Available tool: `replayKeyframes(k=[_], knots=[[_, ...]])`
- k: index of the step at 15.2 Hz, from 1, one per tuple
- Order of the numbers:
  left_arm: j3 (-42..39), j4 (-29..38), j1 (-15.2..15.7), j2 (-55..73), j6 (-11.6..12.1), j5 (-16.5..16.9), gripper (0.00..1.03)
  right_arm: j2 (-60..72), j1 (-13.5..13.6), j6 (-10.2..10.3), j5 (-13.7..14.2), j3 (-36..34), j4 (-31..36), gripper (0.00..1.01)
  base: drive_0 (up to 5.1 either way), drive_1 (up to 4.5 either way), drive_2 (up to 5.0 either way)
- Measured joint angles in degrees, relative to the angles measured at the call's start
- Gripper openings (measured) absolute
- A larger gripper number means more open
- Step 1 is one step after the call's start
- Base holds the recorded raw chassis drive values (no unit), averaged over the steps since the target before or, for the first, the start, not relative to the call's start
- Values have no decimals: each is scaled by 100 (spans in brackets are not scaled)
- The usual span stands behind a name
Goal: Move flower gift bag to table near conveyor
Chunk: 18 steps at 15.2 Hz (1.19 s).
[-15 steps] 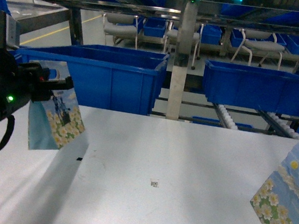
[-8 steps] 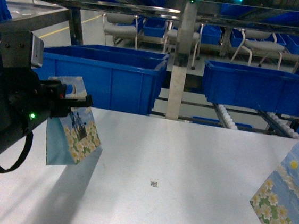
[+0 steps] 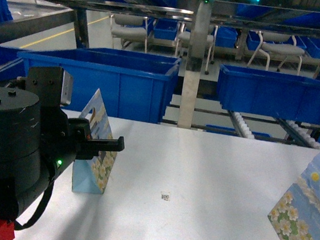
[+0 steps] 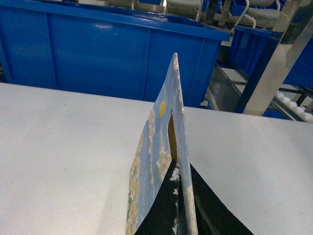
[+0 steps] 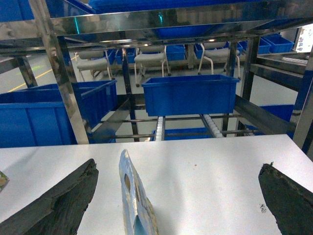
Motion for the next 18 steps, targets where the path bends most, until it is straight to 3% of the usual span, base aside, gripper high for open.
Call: replayKeyframes(k=[4,6,11,13,18], knots=[[-291,76,-131,-35,-50,-192,2,0,0,0,0,0,0,98,0,0,0],[-546,-50,-348,-188,-37,-310,34,0,0,0,0,0,0,98,0,0,0],[-551,-13,-422,-780,181,-439,81,0,0,0,0,0,0,98,0,0,0],[-688,-24,-459,-1045,378,-551,100,0,0,0,0,0,0,98,0,0,0],[-1572,-20,-337,-2385,481,-562,98,0,0,0,0,0,0,98,0,0,0]])
